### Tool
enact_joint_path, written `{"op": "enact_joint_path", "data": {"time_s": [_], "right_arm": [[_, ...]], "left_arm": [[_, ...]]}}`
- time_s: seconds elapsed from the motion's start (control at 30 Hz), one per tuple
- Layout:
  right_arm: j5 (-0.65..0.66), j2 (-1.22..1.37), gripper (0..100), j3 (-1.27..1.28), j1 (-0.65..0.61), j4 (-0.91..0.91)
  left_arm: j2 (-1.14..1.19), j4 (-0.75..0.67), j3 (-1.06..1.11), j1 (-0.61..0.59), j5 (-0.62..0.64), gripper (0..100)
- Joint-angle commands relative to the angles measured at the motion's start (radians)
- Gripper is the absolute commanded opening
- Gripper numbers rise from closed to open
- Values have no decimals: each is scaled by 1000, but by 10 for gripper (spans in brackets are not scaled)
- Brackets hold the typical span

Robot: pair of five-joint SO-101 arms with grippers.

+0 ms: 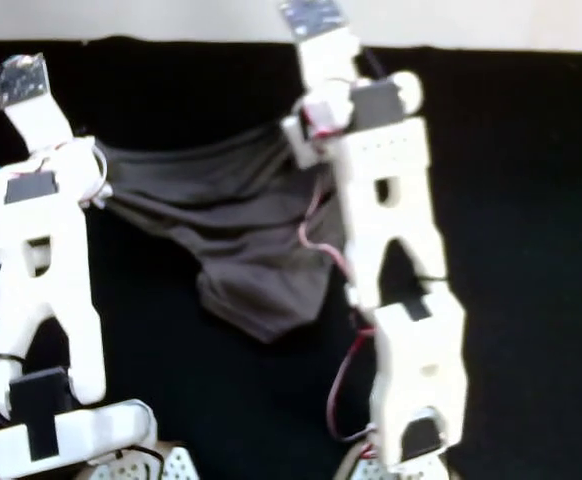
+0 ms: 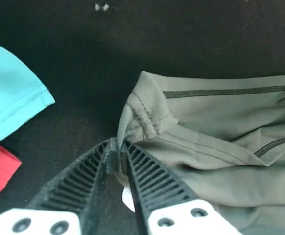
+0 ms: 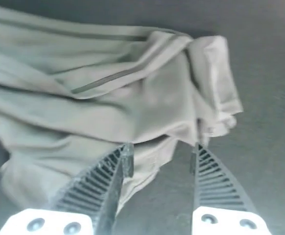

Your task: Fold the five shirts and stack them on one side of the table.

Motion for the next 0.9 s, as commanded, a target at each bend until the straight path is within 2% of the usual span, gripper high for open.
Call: {"op": "enact_joint_path", "data": {"time_s": [0.0,0.23,0.37,0.47,0.57,0.7,0.87], "right_arm": [[5,-101,192,64,-70,22],[3,-424,192,759,-225,-13],[3,-513,193,1144,-302,-196],[6,-538,194,1343,-374,-321],[8,-519,213,1465,-410,-424],[6,-443,298,1495,-409,-492],[9,-308,300,1452,-384,-558]], "left_arm": [[-19,-17,-1,-12,3,9],[-18,-14,-1,-12,5,9],[-18,-14,1,-12,5,9],[-18,-14,1,-12,5,9],[-18,-14,1,-12,5,9],[-18,-14,1,-12,5,9],[-18,-14,1,-12,5,9]]}}
